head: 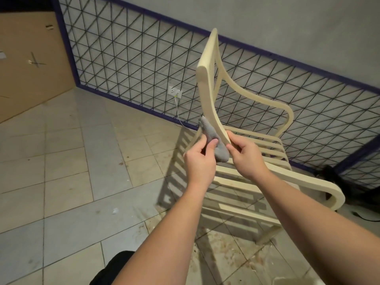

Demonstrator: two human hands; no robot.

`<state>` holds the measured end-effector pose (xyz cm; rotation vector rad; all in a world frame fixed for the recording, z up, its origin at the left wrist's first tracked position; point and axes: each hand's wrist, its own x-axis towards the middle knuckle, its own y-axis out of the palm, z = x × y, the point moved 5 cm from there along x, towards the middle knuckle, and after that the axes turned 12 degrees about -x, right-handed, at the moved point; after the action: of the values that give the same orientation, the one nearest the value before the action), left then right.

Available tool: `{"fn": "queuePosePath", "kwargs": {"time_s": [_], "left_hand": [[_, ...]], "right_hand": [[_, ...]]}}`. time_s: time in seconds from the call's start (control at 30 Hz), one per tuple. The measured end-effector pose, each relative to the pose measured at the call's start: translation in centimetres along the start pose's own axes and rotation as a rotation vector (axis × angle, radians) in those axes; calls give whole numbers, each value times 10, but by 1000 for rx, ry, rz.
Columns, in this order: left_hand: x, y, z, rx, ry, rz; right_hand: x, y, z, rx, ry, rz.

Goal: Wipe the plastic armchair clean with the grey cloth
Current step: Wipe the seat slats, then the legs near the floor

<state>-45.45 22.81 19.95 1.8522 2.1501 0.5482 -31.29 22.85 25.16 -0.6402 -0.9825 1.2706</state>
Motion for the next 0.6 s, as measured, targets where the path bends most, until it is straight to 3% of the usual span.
{"fn": "queuePosePath", "kwargs": {"time_s": [0.1, 0.23, 0.37, 0.5, 0.6], "left_hand": [[-1, 1, 6, 167, 64, 25], [2, -17, 44, 330, -128, 61], [7, -18, 38, 261, -113, 114], [12, -3, 9, 165, 75, 105], [13, -20, 37, 332, -85, 156]], "right_hand": [[1, -4, -2, 44, 33, 54], [-1, -6, -4, 73, 49, 66], [1, -4, -6, 100, 84, 41], [-1, 1, -8, 117, 72, 8], [-2, 1, -8, 89, 76, -1]]}}
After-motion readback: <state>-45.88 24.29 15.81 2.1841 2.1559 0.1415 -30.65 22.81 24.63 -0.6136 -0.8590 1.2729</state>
